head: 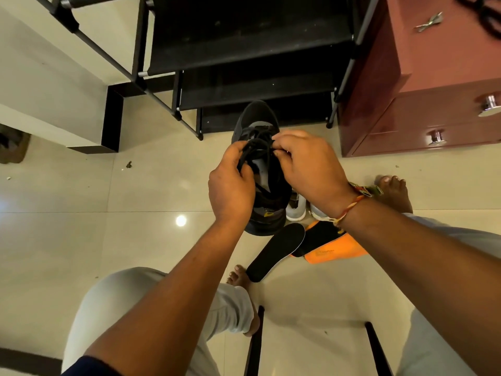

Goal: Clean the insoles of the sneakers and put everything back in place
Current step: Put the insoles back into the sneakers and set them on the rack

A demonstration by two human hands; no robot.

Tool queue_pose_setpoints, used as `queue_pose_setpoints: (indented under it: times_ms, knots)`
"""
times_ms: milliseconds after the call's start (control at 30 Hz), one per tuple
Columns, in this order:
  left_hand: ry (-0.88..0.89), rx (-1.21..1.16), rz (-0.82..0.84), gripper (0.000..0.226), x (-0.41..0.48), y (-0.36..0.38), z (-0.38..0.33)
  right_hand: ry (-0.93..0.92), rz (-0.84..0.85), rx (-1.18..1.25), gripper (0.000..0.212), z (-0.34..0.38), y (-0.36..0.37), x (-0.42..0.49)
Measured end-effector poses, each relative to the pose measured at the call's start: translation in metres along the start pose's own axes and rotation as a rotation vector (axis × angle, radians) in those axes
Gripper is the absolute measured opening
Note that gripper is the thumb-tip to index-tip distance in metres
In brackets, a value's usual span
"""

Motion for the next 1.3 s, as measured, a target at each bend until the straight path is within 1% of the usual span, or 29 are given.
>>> queue_pose_setpoints:
  times_ms: [100, 200, 400, 467, 533, 600, 667, 733, 800, 867, 900, 1000, 1100, 1167, 1233, 1300]
  knots:
    - [0.03, -0.02, 0.056, 0.041, -0.001, 0.005, -0.002, 0.056, -0.044, 0.048, 0.014, -0.005, -0.002, 0.002]
    - [0.04, -0.008, 0.117, 0.041, -0.001, 0.008, -0.002, 0.104, -0.035, 0.06, 0.015, -0.013, 0.0, 0.003]
    - [0.016, -0.011, 0.319, 0.04, -0.004, 0.007, -0.012, 0.186, -0.018, 0.039, 0.014, -0.026, 0.003, 0.006]
    - [-0.003, -0.045, 0.427, 0.042, -0.008, 0.005, -0.014, 0.193, -0.009, 0.024, 0.014, -0.028, 0.004, 0.006]
    - [-0.027, 0.044, 0.619, 0.045, -0.014, 0.008, -0.009, 0.19, -0.012, 0.022, 0.014, -0.028, 0.005, 0.006]
    - [0.004, 0.232, 0.749, 0.049, -0.018, 0.012, 0.0, 0.192, -0.015, 0.032, 0.014, -0.027, 0.008, 0.005]
    - [0.01, 0.334, 0.778, 0.055, -0.02, 0.014, 0.009, 0.197, -0.017, 0.043, 0.014, -0.026, 0.013, 0.004]
    - [0.002, 0.356, 0.814, 0.06, -0.023, 0.017, 0.014, 0.209, -0.027, 0.06, 0.013, -0.026, 0.016, 0.003]
    - [0.028, 0.398, 0.803, 0.054, -0.025, 0.019, 0.019, 0.227, -0.032, 0.081, 0.013, -0.028, 0.018, 0.003]
    - [0.045, 0.44, 0.722, 0.04, -0.024, 0.018, 0.021, 0.246, -0.018, 0.098, 0.013, -0.03, 0.023, 0.005]
    - [0.042, 0.445, 0.682, 0.036, -0.022, 0.018, 0.023, 0.259, -0.011, 0.108, 0.013, -0.032, 0.026, 0.006]
    - [0.048, 0.442, 0.59, 0.034, -0.016, 0.017, 0.028, 0.319, -0.004, 0.184, 0.012, -0.042, 0.036, 0.008]
    - [0.027, 0.424, 0.54, 0.035, -0.012, 0.016, 0.04, 0.355, 0.027, 0.36, 0.013, -0.046, 0.043, 0.009]
    - [-0.02, 0.402, 0.513, 0.037, -0.01, 0.015, 0.054, 0.449, 0.011, 0.47, 0.015, -0.054, 0.051, 0.006]
    - [-0.085, 0.375, 0.472, 0.036, -0.006, 0.015, 0.072, 0.591, 0.009, 0.523, 0.008, -0.07, 0.066, -0.001]
    - [-0.149, 0.364, 0.413, 0.032, -0.003, 0.017, 0.091, 0.737, 0.12, 0.495, 0.012, -0.087, 0.088, -0.012]
Point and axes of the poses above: each hand's wrist, its own x-axis towards the middle knuckle, its own y-axis out of the palm, z = x × y, the point moved 5 cm from there along x, towards the middle knuckle
